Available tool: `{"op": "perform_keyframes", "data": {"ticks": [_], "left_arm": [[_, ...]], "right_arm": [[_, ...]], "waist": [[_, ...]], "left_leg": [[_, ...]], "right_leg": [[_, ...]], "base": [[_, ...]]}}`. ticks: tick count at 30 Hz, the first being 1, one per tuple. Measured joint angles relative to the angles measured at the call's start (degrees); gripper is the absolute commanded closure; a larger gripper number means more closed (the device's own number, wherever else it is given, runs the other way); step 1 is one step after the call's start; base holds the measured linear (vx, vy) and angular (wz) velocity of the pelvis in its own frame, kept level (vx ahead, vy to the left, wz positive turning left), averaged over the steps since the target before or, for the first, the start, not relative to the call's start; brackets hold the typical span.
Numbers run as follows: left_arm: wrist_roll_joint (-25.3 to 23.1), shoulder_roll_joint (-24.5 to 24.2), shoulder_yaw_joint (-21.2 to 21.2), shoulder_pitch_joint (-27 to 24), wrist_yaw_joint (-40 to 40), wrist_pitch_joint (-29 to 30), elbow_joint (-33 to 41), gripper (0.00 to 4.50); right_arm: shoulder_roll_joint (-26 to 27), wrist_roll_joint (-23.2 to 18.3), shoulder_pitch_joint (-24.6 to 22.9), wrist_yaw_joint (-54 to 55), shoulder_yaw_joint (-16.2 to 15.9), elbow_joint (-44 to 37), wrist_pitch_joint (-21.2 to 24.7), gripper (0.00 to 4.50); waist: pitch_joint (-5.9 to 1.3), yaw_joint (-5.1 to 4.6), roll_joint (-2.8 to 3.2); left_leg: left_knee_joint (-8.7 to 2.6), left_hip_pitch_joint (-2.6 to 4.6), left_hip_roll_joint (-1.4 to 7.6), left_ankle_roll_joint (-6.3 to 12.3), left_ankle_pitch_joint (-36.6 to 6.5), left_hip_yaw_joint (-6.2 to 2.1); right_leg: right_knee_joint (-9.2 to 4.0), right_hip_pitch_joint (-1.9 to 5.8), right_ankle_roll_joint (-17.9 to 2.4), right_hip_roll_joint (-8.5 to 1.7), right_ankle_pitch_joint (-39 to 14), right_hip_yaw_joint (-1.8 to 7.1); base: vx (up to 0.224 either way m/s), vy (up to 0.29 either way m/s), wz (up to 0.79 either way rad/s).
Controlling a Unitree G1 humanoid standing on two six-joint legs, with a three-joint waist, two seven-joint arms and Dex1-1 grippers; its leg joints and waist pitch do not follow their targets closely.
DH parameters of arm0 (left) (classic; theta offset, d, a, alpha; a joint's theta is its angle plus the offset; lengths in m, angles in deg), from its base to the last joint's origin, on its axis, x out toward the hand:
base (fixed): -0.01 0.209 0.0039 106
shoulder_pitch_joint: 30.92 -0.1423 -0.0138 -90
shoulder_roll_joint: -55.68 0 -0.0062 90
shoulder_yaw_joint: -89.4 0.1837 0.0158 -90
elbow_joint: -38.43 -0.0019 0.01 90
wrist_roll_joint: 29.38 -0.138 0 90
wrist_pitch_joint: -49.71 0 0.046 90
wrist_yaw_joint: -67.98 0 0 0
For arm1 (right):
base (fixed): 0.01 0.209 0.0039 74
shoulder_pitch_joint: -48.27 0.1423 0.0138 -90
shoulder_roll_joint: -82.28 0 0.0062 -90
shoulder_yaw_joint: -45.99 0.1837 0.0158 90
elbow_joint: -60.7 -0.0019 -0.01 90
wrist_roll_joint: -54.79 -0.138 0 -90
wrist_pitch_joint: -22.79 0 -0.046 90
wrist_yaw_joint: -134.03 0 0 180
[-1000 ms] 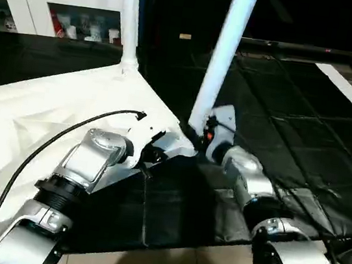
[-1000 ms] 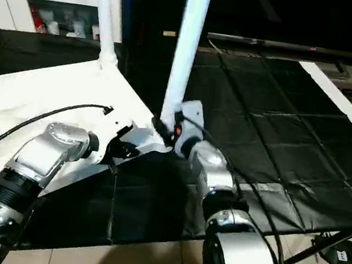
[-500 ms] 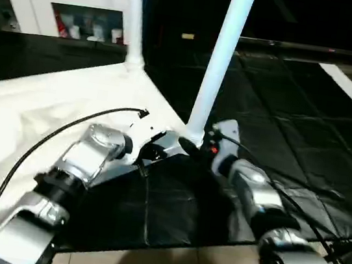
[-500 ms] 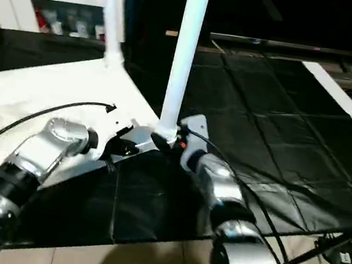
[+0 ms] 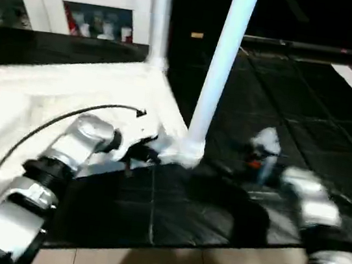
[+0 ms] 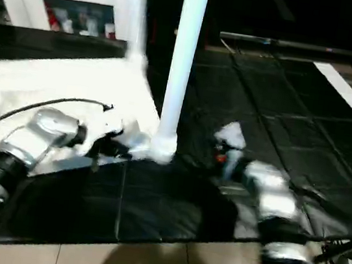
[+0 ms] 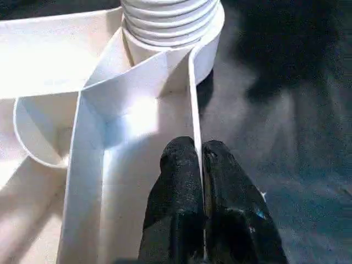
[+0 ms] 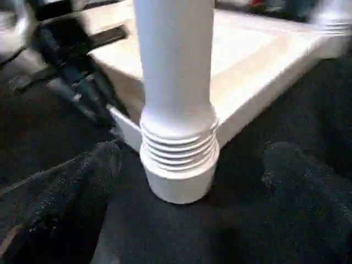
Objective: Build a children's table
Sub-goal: Rotate leg to tighten
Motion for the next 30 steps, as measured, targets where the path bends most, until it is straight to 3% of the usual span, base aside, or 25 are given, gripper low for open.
{"op": "perform_keyframes", "data": {"ticks": [4, 9, 14, 30], "left_arm": [[0.0, -0.5, 1.8, 0.0, -5.0, -3.3, 0.0, 4.5], [-0.2, -0.5, 3.6, 0.3, -8.3, -6.3, 0.0, 4.5], [-0.7, -0.4, 4.5, 0.6, -10.1, -8.3, 0.0, 4.5], [-0.9, -0.3, 5.0, 0.7, -11.6, -9.6, 0.0, 4.5]], "right_arm": [[-0.3, 1.0, 0.1, -2.7, -2.7, -1.3, 0.0, 0.04], [-0.4, 3.1, 0.3, -7.4, -6.8, -1.8, -0.3, 0.04], [-0.3, 3.6, 0.7, -10.3, -9.0, -3.2, -0.1, 0.04], [0.3, 3.7, 2.6, -13.5, -10.3, -2.2, 2.4, 1.52]], "waist": [[0.0, 0.88, 0.0], [-0.01, 1.04, -0.01], [-0.01, 1.28, -0.02], [-0.02, 1.49, -0.04]], "left_leg": [[0.08, 0.0, -0.04, 0.04, 0.0, 0.01], [0.24, -0.02, -0.04, -0.11, -0.2, 0.02], [0.25, -0.03, -0.04, -0.11, -0.2, 0.01], [0.33, -0.05, -0.03, 0.19, -0.1, 0.01]], "right_leg": [[0.0, 0.07, 0.0, -0.07, 0.0, 0.0], [0.02, 0.13, 0.0, -0.11, 0.0, 0.02], [0.05, 0.12, 0.0, -0.11, 0.0, 0.02], [0.09, 0.11, 0.0, -0.11, 0.0, 0.02]], "base": [[0.0, 0.0, 0.0], [0.0, 0.0, 0.0], [0.0, 0.0, 0.0], [0.0, 0.0, 0.0]]}}
